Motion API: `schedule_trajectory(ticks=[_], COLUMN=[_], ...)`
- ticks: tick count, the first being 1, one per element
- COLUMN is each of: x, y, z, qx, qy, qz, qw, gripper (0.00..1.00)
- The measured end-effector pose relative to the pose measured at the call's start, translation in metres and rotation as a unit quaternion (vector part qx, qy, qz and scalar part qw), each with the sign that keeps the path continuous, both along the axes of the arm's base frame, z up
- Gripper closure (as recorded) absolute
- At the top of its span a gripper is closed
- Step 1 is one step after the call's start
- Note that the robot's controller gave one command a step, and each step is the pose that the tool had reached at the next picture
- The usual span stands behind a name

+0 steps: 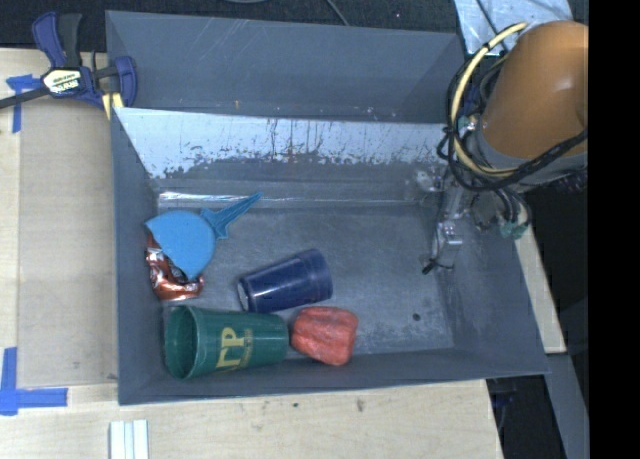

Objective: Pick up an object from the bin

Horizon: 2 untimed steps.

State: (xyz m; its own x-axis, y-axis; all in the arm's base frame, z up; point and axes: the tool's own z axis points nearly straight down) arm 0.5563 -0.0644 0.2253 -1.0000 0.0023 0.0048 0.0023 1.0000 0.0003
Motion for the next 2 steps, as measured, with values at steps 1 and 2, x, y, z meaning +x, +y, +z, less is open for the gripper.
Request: schedule_trajectory(ticks=[1, 2], x=[0.001, -0.011], y=[0.0, 0.032], z=[0.005, -0.06], qx=[0.0, 0.0], qy=[-0.0045, -0.0054], qz=[0.001, 0.035], qw=[1.0, 0.9994], gripper=[0.0, 0.0])
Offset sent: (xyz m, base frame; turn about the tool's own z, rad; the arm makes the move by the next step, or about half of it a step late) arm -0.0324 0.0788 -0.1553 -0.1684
